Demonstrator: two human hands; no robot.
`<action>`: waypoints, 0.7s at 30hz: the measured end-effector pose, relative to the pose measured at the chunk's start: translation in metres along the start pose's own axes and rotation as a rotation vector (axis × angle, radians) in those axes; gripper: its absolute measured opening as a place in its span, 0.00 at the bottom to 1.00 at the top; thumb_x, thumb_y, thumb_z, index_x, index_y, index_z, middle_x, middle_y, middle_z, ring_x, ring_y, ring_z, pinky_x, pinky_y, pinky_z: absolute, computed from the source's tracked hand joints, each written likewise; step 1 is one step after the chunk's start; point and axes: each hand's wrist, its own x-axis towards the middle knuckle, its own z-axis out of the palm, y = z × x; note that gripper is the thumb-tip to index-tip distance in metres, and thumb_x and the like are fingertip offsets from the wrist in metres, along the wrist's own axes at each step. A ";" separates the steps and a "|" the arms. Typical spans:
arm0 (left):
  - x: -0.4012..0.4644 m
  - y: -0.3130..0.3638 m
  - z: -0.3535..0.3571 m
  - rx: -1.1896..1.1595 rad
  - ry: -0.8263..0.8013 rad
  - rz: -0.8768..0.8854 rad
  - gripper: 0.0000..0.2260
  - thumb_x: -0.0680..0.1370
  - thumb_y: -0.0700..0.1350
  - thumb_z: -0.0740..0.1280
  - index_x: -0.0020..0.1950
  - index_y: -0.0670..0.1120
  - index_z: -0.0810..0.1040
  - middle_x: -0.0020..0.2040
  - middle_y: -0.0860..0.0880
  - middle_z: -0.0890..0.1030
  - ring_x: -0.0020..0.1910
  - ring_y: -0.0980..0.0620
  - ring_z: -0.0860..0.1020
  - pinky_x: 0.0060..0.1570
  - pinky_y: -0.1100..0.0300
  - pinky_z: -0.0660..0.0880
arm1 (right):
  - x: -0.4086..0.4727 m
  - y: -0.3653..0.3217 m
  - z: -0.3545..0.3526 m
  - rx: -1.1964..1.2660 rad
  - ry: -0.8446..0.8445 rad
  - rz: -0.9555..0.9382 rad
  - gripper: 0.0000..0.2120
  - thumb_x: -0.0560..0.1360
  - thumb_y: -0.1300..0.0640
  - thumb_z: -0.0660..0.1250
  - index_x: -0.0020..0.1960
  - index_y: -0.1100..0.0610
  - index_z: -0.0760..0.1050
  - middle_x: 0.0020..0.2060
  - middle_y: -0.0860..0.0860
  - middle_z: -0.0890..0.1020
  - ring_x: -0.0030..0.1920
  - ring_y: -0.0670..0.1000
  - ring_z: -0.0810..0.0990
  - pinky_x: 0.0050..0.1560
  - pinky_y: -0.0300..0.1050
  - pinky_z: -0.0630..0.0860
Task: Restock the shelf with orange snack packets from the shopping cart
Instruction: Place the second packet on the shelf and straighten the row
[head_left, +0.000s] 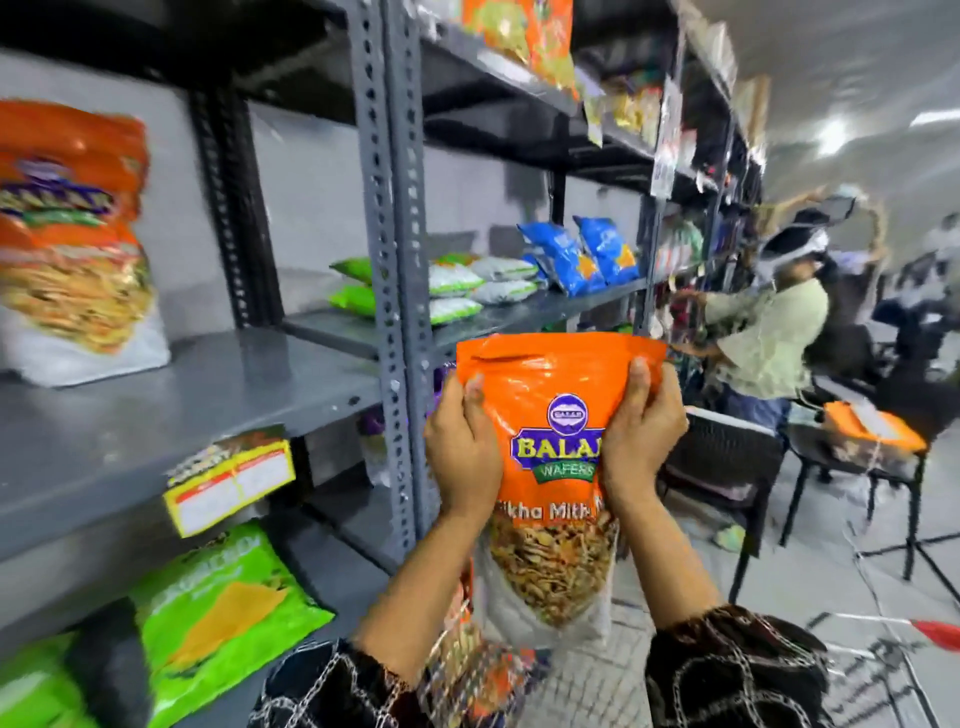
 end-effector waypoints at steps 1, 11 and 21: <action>0.012 0.009 -0.011 0.004 0.023 0.030 0.12 0.79 0.50 0.55 0.47 0.47 0.76 0.35 0.44 0.80 0.32 0.54 0.71 0.33 0.58 0.63 | 0.001 -0.019 0.007 0.028 0.013 -0.015 0.14 0.80 0.52 0.58 0.41 0.60 0.72 0.35 0.59 0.79 0.35 0.45 0.70 0.35 0.46 0.62; 0.146 0.081 -0.106 0.105 0.165 0.220 0.15 0.80 0.51 0.55 0.50 0.43 0.75 0.42 0.40 0.83 0.40 0.40 0.79 0.35 0.52 0.72 | 0.004 -0.176 0.092 0.259 0.043 -0.127 0.13 0.80 0.56 0.59 0.47 0.66 0.76 0.42 0.64 0.83 0.42 0.59 0.76 0.38 0.46 0.62; 0.262 0.062 -0.184 0.199 0.341 0.254 0.13 0.81 0.47 0.57 0.42 0.43 0.74 0.35 0.54 0.76 0.31 0.65 0.73 0.30 0.75 0.66 | -0.011 -0.245 0.233 0.409 -0.090 -0.124 0.16 0.80 0.51 0.58 0.44 0.63 0.74 0.41 0.63 0.82 0.41 0.60 0.78 0.37 0.48 0.59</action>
